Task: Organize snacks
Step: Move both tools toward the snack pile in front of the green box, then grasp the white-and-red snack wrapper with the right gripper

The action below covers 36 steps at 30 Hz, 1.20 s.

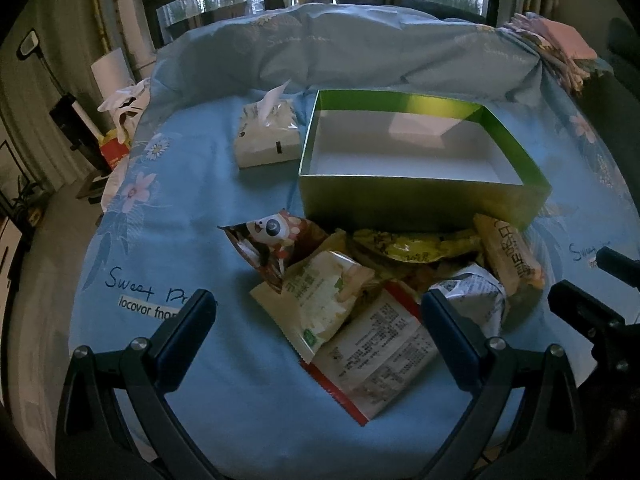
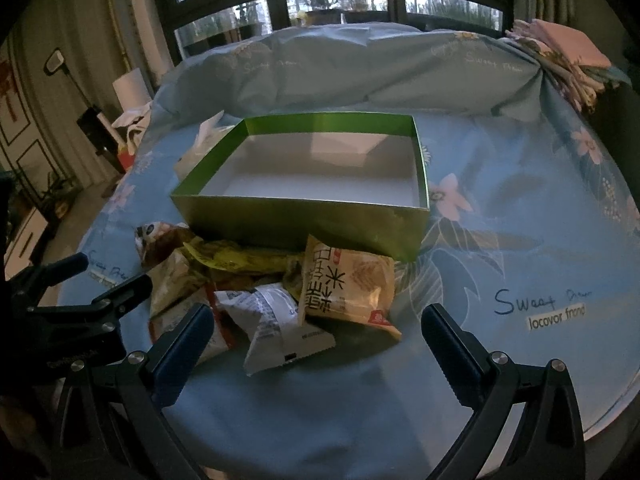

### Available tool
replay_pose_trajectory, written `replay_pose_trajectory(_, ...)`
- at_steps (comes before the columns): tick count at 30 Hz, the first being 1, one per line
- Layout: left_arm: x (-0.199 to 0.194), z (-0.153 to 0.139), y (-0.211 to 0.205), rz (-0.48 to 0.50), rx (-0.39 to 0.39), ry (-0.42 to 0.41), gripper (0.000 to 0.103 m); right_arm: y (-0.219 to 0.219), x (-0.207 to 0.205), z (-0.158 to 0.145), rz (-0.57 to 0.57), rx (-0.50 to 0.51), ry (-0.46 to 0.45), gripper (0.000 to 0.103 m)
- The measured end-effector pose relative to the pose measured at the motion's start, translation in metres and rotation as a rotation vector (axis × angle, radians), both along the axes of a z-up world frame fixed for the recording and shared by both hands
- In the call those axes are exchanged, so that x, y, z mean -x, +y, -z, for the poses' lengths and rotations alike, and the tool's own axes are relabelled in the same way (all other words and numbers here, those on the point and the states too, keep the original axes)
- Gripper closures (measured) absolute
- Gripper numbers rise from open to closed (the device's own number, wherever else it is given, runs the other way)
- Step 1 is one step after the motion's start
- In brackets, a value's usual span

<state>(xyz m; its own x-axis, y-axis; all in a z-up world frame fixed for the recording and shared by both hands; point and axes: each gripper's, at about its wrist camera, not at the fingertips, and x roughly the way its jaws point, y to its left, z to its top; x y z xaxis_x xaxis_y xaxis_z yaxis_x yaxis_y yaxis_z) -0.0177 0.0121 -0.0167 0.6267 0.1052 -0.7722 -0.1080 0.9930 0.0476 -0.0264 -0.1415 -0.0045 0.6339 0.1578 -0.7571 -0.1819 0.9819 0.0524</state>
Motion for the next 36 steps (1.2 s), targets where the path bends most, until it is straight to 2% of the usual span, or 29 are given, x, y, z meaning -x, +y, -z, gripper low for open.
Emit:
replay_pose_trajectory(14,-0.004,0.009,0.0,0.001,0.009,0.025,0.0,0.0,0.001,0.005,0.001,-0.005,0.008,0.0)
replay_pose_trajectory(19,-0.007,0.014,0.007,0.018,0.09,0.052,0.0,-0.001,0.0,0.008,0.005,-0.017,0.016,0.0)
replay_pose_trajectory(23,-0.009,0.018,0.016,0.055,0.224,0.075,0.0,-0.004,-0.001,0.009,0.011,-0.059,0.017,0.0)
replay_pose_trajectory(29,-0.007,0.025,0.028,0.079,0.346,0.106,0.0,-0.009,-0.002,0.015,-0.049,-0.202,0.051,0.0)
replay_pose_trajectory(33,-0.002,0.034,0.037,0.065,0.347,0.123,0.0,-0.008,-0.003,0.026,-0.088,-0.292,0.108,0.0)
replay_pose_trajectory(36,0.007,0.043,0.043,0.102,0.416,0.138,0.0,-0.007,-0.003,0.036,-0.123,-0.372,0.159,0.0)
